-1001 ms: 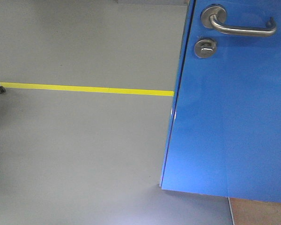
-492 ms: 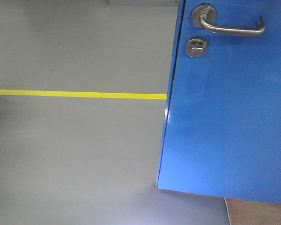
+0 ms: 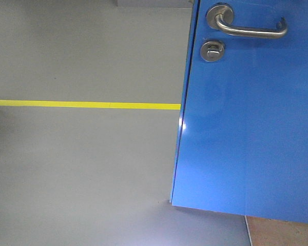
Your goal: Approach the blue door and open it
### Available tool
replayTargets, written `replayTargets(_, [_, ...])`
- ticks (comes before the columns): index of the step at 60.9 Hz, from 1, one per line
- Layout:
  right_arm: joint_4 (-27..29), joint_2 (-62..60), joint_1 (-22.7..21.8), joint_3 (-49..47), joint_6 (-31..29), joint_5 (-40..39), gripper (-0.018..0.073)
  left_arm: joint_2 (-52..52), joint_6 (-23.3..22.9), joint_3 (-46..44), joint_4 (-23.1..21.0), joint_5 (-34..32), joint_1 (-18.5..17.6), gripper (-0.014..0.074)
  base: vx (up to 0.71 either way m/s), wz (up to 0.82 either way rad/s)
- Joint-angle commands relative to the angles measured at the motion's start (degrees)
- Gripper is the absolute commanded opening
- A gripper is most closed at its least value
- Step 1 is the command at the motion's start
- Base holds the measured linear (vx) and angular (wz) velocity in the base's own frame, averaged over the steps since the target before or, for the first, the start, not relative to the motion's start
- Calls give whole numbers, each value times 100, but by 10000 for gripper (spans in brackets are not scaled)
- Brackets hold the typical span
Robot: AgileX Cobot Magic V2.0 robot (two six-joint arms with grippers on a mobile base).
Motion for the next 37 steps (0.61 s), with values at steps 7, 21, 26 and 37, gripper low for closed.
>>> replayTargets(7, [252,-178,-31,-177,-40,-194,-4,-99,-23,-182,5,-430,-7,71,0,0])
replayTargets(21, [188,-178,-31,-177,-40,-208,-4,-99,-23,-182,5,-430,-7,71,0,0])
replayTargets(26, [-360,-261,-31,-177,-40,-335,-4,-99,-23,-182,5,-430,-7,71,0,0])
replayTargets(37, [-3943,-733,144,-177,-40,205,-4,-99,-23,-182,5,-430,-7,71,0,0])
